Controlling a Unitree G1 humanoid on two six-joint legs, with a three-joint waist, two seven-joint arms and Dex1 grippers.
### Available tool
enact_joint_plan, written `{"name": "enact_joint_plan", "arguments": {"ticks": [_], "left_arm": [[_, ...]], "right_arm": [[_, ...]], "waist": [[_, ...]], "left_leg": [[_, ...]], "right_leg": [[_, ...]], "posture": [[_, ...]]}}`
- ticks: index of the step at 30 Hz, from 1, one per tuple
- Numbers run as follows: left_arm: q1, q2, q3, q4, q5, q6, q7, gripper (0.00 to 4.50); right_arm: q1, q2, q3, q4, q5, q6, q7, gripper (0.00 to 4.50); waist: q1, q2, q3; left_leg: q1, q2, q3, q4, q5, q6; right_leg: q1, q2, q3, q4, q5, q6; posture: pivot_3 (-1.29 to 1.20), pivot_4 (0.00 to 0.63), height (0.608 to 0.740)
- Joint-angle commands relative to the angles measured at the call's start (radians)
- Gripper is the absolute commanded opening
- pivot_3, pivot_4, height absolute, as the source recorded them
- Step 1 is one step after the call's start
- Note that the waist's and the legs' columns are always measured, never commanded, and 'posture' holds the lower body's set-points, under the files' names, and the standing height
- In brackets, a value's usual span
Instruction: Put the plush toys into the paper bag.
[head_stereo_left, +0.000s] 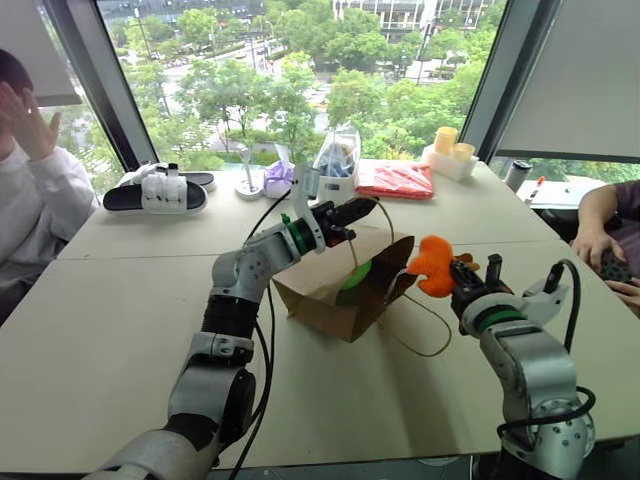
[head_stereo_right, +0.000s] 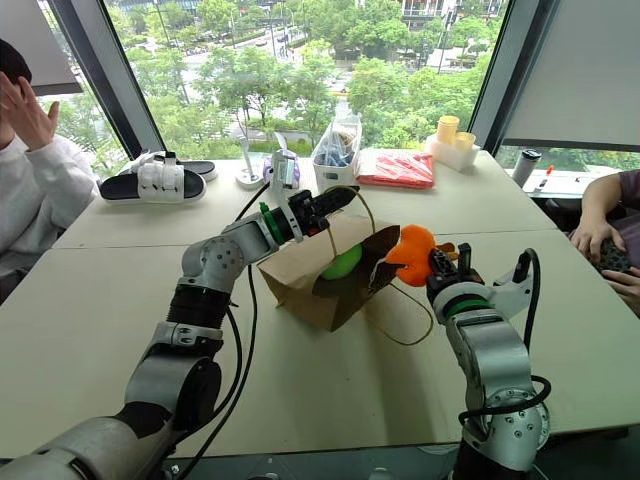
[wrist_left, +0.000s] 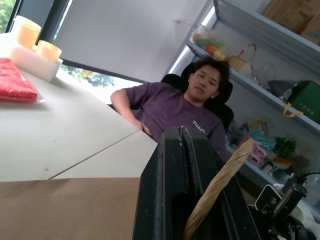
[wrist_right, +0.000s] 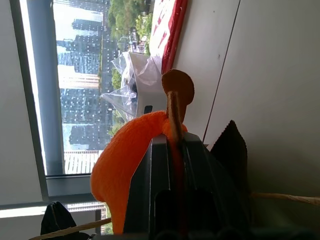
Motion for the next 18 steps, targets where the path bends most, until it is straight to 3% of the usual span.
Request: {"name": "enact_joint_plan", "arguments": {"ticks": [1, 4, 12, 18], "left_arm": [[-0.011, 0.005, 0.010, -0.055, -0.010, -0.008, 0.002, 0.00], [-0.008, 0.007, 0.017, -0.057, -0.012, -0.005, 0.010, 0.00], [-0.002, 0.001, 0.018, -0.074, -0.024, 0.012, 0.015, 0.00], [0.008, 0.002, 0.014, -0.103, -0.030, 0.030, 0.010, 0.00]], "right_arm": [[0.012, 0.026, 0.054, 0.005, 0.012, -0.028, -0.007, 0.03], [0.050, 0.010, 0.109, 0.021, -0.001, 0.001, -0.018, 0.03], [-0.052, -0.038, 0.210, 0.104, -0.083, 0.058, 0.008, 0.03], [-0.193, -0.200, 0.309, 0.265, -0.202, 0.261, 0.072, 0.03]], "waist": [[0.000, 0.000, 0.000], [0.001, 0.000, 0.000], [0.000, 0.000, 0.000], [0.000, 0.000, 0.000]], "left_leg": [[0.000, 0.000, 0.000, 0.000, 0.000, 0.000], [0.000, 0.000, -0.001, 0.000, 0.000, 0.000], [0.000, 0.000, -0.001, 0.000, 0.000, 0.000], [-0.001, 0.000, 0.000, 0.000, 0.000, 0.000]], "right_leg": [[0.000, 0.000, 0.000, 0.000, 0.000, 0.000], [0.000, 0.000, 0.000, 0.000, 0.000, 0.000], [0.000, 0.000, 0.000, -0.001, 0.000, 0.000], [0.000, 0.000, 0.000, -0.001, 0.000, 0.000]], "posture": [[0.00, 0.150, 0.740], [0.00, 0.150, 0.740], [0.00, 0.150, 0.740], [0.00, 0.150, 0.740]]}}
